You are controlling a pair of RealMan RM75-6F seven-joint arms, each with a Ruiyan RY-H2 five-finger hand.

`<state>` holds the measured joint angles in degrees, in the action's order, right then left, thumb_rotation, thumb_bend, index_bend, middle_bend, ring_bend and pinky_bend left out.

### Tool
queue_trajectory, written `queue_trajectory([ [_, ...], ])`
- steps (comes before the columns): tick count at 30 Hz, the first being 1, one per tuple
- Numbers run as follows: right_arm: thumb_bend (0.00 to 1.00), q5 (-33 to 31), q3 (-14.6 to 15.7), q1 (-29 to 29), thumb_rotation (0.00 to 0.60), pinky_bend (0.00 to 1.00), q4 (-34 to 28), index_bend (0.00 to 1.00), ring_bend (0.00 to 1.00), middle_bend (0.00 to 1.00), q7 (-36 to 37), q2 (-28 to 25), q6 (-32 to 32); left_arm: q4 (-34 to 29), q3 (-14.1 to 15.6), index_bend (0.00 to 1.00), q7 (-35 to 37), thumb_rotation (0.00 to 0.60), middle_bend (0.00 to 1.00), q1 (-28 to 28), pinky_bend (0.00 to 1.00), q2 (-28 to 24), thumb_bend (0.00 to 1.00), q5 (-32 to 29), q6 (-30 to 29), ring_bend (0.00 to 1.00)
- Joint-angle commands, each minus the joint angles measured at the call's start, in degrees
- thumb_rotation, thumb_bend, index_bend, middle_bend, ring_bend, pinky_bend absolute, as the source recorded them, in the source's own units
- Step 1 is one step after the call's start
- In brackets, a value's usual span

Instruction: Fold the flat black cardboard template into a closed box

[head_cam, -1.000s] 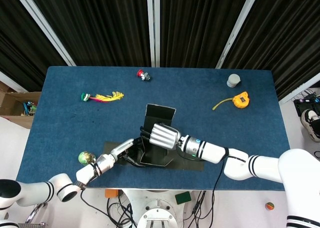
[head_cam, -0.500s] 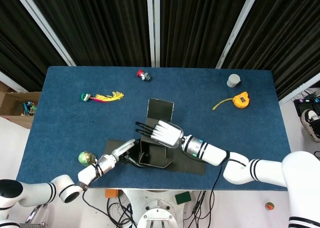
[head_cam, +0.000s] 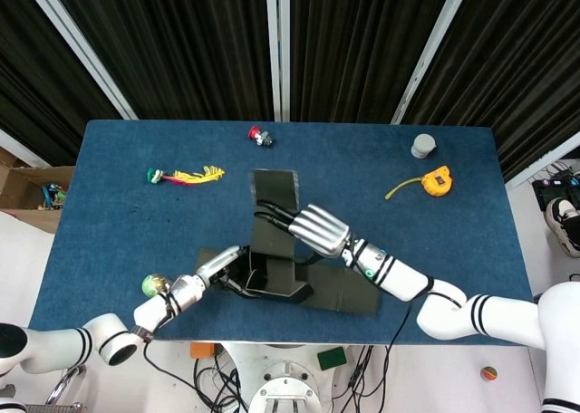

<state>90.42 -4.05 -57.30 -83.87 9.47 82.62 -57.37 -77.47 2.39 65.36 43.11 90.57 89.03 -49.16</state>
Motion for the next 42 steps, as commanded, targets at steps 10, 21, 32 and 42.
queue_trajectory([
  [10,0.16,5.24,-0.50,5.44,0.600,1.00,6.72,0.00,0.61,0.04,-4.95,3.29,-11.15,-3.18,-0.60,0.28,1.38,0.600,0.31,0.86,0.87,-4.05,0.04,-1.41,1.82,0.49],
  [21,0.19,1.02,-0.90,19.60,0.600,1.00,7.53,0.00,0.62,0.10,7.75,-2.33,-28.98,-9.85,-2.61,0.28,14.80,0.600,0.31,-2.40,0.88,-14.03,0.04,-1.93,-3.55,0.49],
  [32,0.19,-3.32,2.12,25.35,0.600,1.00,13.40,0.06,0.64,0.20,25.12,-1.35,-21.54,-14.17,-3.61,0.28,37.36,0.600,0.30,-2.56,0.88,-20.15,0.04,3.32,-9.33,0.48],
  [42,0.19,8.98,1.22,19.63,0.600,1.00,9.28,0.16,0.65,0.26,22.81,3.32,-24.17,-15.64,-4.15,0.28,37.63,0.600,0.30,0.53,0.88,-19.09,0.04,2.95,-6.28,0.48],
])
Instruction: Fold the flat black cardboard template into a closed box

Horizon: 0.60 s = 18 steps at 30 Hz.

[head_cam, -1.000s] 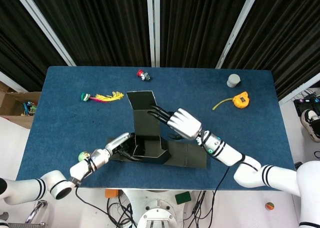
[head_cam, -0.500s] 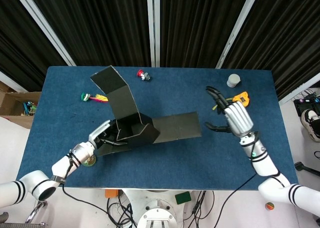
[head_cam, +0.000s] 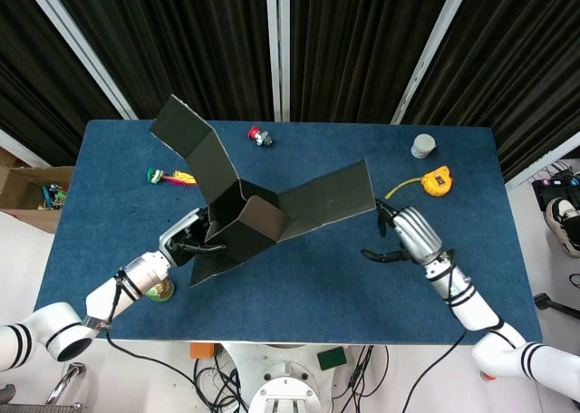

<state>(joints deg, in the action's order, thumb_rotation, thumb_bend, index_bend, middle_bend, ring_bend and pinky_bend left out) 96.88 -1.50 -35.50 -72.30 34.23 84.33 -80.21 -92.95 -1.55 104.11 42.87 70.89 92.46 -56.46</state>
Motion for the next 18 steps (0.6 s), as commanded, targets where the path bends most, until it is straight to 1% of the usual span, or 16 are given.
queue_trajectory([
  [1,0.19,2.91,-2.01,-2.67,0.600,1.00,-3.03,0.16,0.65,0.26,-2.75,1.92,-1.65,-0.10,-0.28,0.28,-1.67,0.600,0.30,1.01,0.88,0.86,0.04,-0.73,1.40,0.48],
  [6,0.18,3.67,-5.84,-4.58,0.600,1.00,-5.98,0.18,0.66,0.26,-8.92,3.03,-3.17,0.83,-0.03,0.28,-6.24,0.600,0.30,1.90,0.88,2.47,0.04,-1.76,3.46,0.48],
  [9,0.18,3.84,-7.36,-5.23,0.600,1.00,-7.28,0.20,0.67,0.26,-11.70,3.01,-3.74,1.06,0.41,0.28,-8.55,0.600,0.30,1.96,0.88,2.93,0.04,-1.72,3.79,0.48],
  [14,0.18,4.00,-8.84,-5.99,0.600,1.00,-8.09,0.24,0.68,0.29,-15.75,2.96,-4.00,1.58,1.34,0.28,-12.10,0.600,0.29,2.00,0.88,3.58,0.04,-1.59,4.45,0.48],
  [18,0.18,4.10,-9.10,-6.73,0.600,1.00,-8.17,0.26,0.68,0.30,-17.43,3.10,-3.18,2.08,1.67,0.28,-14.06,0.600,0.29,2.04,0.88,4.14,0.04,-1.77,4.74,0.48],
])
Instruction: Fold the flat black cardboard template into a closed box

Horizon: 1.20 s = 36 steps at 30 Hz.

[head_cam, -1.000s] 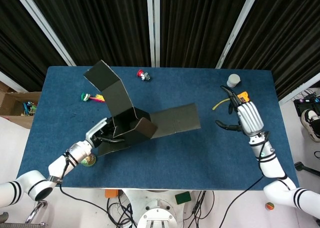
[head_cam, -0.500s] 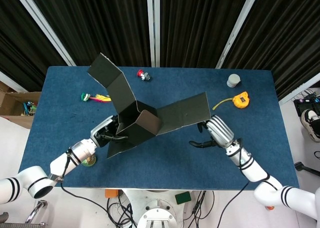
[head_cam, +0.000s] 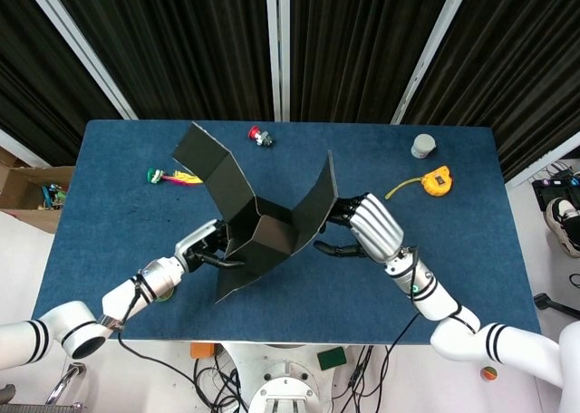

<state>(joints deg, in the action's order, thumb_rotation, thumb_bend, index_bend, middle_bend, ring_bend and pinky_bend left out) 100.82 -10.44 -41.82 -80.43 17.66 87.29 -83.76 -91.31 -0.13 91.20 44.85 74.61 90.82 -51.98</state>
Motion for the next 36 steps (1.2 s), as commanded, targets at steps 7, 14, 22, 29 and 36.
queue_trajectory([
  [7,0.18,1.14,-0.68,-1.46,0.600,1.00,1.50,0.32,0.68,0.33,-4.87,0.84,0.34,0.81,0.39,0.28,-4.67,0.600,0.29,0.24,0.88,0.89,0.04,-0.64,0.85,0.48],
  [14,0.15,2.58,-0.57,-3.43,0.600,1.00,3.80,0.37,0.68,0.36,-8.50,2.04,1.57,0.81,0.31,0.28,-8.86,0.600,0.29,0.99,0.88,1.16,0.04,-1.05,2.12,0.48],
  [22,0.14,3.34,-0.13,-4.94,0.600,1.00,4.66,0.40,0.69,0.37,-9.90,3.43,2.19,1.03,0.09,0.28,-15.65,0.600,0.29,1.82,0.88,1.67,0.04,-2.17,4.00,0.48],
  [29,0.13,4.41,2.78,-5.79,0.600,1.00,3.74,0.40,0.69,0.37,-11.42,1.96,5.76,1.41,-0.28,0.28,-21.76,0.600,0.29,2.32,0.88,2.28,0.04,-3.84,5.78,0.48],
  [36,0.13,7.79,5.43,-6.49,0.600,1.00,4.85,0.41,0.69,0.36,-16.92,0.95,7.33,2.87,-0.67,0.28,-32.54,0.600,0.29,2.89,0.88,3.88,0.04,-5.88,7.61,0.48],
])
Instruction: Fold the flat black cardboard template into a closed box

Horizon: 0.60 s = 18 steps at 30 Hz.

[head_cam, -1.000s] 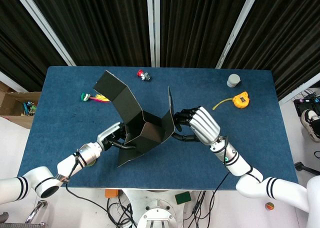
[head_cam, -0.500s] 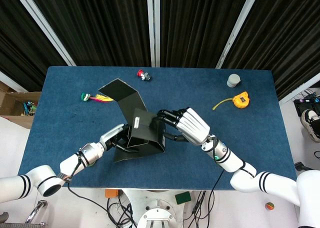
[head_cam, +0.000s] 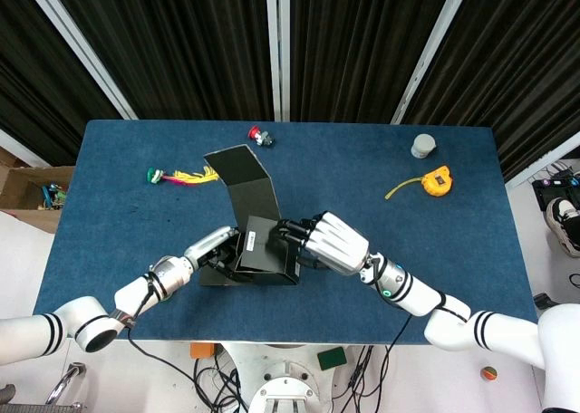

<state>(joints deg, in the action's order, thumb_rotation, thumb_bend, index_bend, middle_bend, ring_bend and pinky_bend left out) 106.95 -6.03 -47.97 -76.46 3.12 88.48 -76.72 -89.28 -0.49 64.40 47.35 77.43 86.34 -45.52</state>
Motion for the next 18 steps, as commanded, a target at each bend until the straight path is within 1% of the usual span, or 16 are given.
queue_trajectory([
  [1,0.13,2.33,1.28,-0.38,0.600,1.00,1.45,0.42,0.69,0.37,-3.57,-0.07,0.11,0.97,-0.42,0.28,-7.42,0.600,0.29,0.48,0.88,1.36,0.04,-1.80,1.40,0.48],
  [6,0.13,4.49,2.95,-0.22,0.600,1.00,5.03,0.48,0.69,0.38,-7.59,1.85,-0.25,1.42,-1.14,0.28,-14.96,0.600,0.29,0.92,0.88,3.28,0.04,-4.54,2.96,0.48],
  [8,0.13,5.35,3.50,-0.06,0.600,1.00,7.84,0.51,0.69,0.39,-8.71,3.74,-1.19,1.83,-1.51,0.28,-18.01,0.600,0.29,1.29,0.88,4.54,0.04,-5.78,3.91,0.48],
  [12,0.08,6.01,4.15,0.26,0.600,1.00,12.95,0.56,0.70,0.41,-8.91,7.32,-2.95,2.80,-2.06,0.27,-21.43,0.600,0.29,1.72,0.88,6.64,0.04,-7.77,5.44,0.48],
  [18,0.07,6.99,5.10,0.43,0.600,1.00,20.24,0.58,0.70,0.43,-7.21,12.13,-6.31,4.97,-2.40,0.27,-25.67,0.600,0.28,1.77,0.88,9.34,0.04,-10.49,7.28,0.48],
])
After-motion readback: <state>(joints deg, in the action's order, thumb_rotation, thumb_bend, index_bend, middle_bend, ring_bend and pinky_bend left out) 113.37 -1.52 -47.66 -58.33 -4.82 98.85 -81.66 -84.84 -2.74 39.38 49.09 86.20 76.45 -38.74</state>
